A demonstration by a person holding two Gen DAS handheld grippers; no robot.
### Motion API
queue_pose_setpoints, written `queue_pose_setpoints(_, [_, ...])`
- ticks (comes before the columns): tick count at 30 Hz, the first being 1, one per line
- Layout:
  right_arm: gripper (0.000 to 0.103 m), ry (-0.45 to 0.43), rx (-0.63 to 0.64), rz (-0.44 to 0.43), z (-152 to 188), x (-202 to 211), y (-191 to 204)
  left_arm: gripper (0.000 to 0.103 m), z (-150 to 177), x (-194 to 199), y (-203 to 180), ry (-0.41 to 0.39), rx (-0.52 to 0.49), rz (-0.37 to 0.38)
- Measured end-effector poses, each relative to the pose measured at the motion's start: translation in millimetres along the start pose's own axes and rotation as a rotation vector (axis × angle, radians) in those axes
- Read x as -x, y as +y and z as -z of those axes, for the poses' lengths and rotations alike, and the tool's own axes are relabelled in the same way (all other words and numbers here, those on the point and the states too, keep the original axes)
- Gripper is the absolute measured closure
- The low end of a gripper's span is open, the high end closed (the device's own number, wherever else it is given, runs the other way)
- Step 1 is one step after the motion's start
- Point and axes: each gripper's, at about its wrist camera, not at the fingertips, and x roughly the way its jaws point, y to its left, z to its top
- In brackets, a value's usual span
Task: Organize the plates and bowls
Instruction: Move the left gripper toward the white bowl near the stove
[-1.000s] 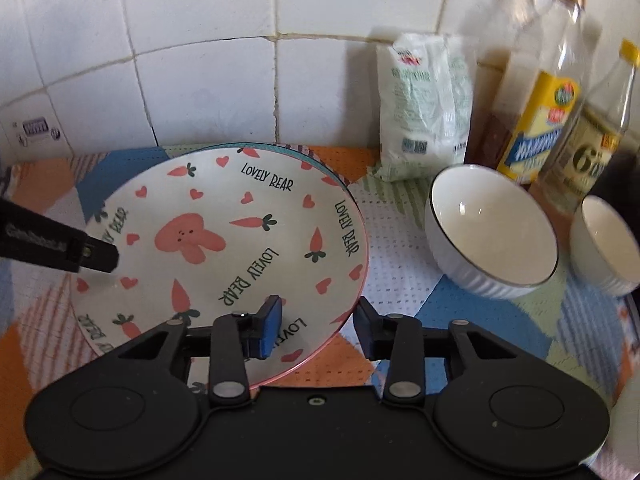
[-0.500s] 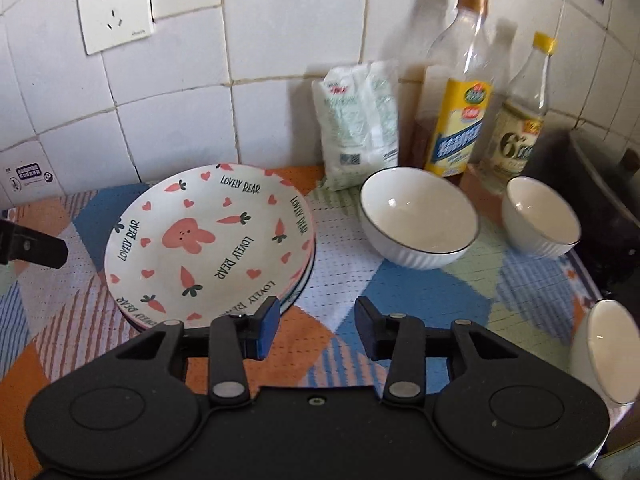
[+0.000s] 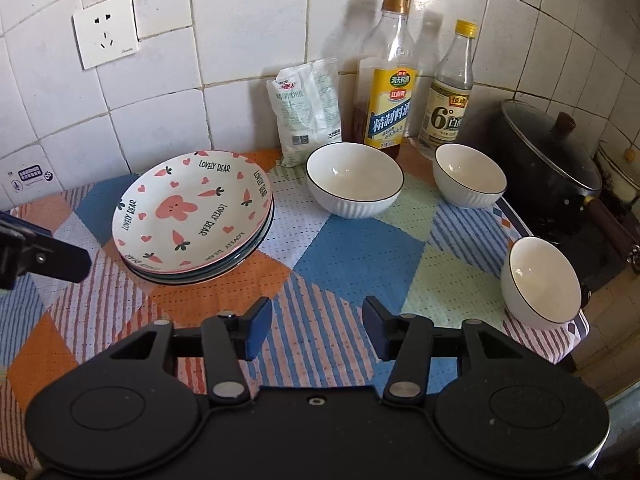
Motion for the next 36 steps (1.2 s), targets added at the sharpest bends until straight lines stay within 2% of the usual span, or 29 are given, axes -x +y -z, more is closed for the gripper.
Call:
queue_pose_setpoints(3, [0.046,0.001,0.009,0.017,4,12,-4,0.049,-3,1,-12,0.009,-0.010,0.011])
queue_pose_setpoints(5, [0.038,-0.011,-0.013,-0.008,8,18,-13,0.045,-6,0,-21,0.013,-0.015,0.003])
queue_pose_setpoints(6, [0.038,-0.020,-0.015,-0.017,9,20,-17,0.042,-9,-1,-26,0.015,-0.018,-0.002])
queue_pose_setpoints(10, [0.032,-0.074,-0.001,-0.013,19,22,-39,0.041,-20,-10,-54,0.028,-0.035,-0.021])
queue_pose_setpoints(12, [0.032,-0.078,-0.009,-0.010,22,19,-58,0.041,-27,-15,-71,0.029,-0.043,-0.031])
queue_pose_setpoints(14, [0.032,-0.037,-0.040,-0.017,22,14,-81,0.041,-36,-21,-89,0.033,-0.042,-0.044])
queue_pose_setpoints(17, [0.032,-0.049,-0.084,-0.034,28,13,-117,0.040,-49,-30,-120,0.033,-0.047,-0.032])
queue_pose_setpoints(19, [0.030,-0.063,-0.069,-0.038,33,14,-137,0.040,-54,-36,-142,0.000,-0.072,-0.006])
queue_pose_setpoints(21, [0.030,-0.057,-0.044,-0.023,35,12,-157,0.040,-56,-45,-164,-0.019,-0.085,-0.012])
queue_pose_setpoints(25, [0.031,-0.056,-0.027,-0.010,39,11,-193,0.040,-58,-65,-196,-0.003,-0.056,0.019])
queue_pose_setpoints(29, [0.030,-0.057,0.015,-0.038,48,0,-223,0.039,-58,-81,-224,-0.013,-0.051,-0.004])
queue_pose_setpoints(32, [0.030,-0.033,0.041,-0.032,59,-18,-242,0.039,-61,-92,-239,-0.004,-0.024,-0.002])
queue_pose_setpoints(36, [0.028,-0.026,0.099,-0.033,70,-40,-257,0.037,-67,-105,-262,-0.013,-0.026,-0.037])
